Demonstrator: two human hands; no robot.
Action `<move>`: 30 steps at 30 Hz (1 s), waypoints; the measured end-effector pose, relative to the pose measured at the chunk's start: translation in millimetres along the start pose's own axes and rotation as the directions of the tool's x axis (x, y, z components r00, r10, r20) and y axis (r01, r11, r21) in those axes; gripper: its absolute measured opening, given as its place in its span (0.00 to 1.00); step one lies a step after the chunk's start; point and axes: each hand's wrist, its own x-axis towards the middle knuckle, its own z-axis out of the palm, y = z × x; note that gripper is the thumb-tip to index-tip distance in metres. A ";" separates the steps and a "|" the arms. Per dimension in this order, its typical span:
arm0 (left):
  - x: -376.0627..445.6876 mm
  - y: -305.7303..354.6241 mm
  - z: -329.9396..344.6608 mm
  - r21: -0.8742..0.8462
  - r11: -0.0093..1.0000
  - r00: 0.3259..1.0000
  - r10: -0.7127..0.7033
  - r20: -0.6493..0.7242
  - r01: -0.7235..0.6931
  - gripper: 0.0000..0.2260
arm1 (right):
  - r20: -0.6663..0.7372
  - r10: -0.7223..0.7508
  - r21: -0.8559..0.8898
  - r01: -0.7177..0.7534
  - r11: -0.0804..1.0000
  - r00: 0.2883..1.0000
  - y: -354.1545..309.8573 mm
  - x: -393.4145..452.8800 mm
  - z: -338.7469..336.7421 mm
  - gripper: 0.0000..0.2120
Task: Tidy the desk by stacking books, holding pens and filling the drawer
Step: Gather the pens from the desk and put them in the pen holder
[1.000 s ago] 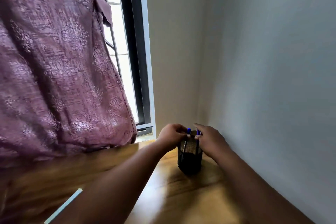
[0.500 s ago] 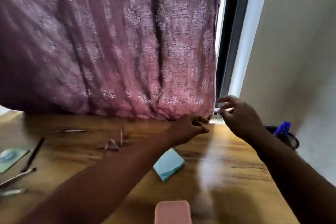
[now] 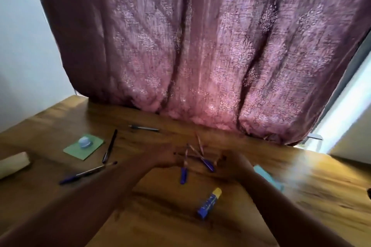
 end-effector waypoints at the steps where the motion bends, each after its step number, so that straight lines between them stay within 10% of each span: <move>1: 4.3 -9.3 8.6 -0.019 1.000 1.000 0.004 -0.006 -0.005 0.27 | -0.008 0.034 -0.031 -0.034 0.999 0.999 -2.7 1.3 10.2 0.13; 14: 25.8 -8.7 46.0 0.075 0.993 0.994 -0.091 -0.067 0.096 0.14 | -0.208 0.087 -0.129 -0.115 0.985 0.974 -29.1 11.5 55.1 0.17; 19: 26.1 -2.3 12.2 0.062 0.985 0.984 -0.158 -0.087 0.164 0.19 | -0.304 0.193 0.183 -0.142 0.973 0.933 -27.5 2.1 26.1 0.11; 23: 24.2 49.9 -39.0 -0.088 0.996 0.958 -0.036 -0.284 0.012 0.14 | -0.485 0.353 0.579 -0.008 0.815 0.800 10.4 -19.2 -57.4 0.07; 27: 42.4 133.2 -70.8 -0.403 0.888 0.939 0.081 -0.334 -0.220 0.03 | -0.508 0.492 0.854 0.341 0.393 0.706 82.5 -78.7 -156.5 0.04; 30: 51.9 215.4 -64.5 -0.658 0.666 0.933 0.190 -0.306 -0.352 0.05 | -0.573 0.582 0.819 0.381 0.429 0.577 144.7 -122.5 -207.1 0.06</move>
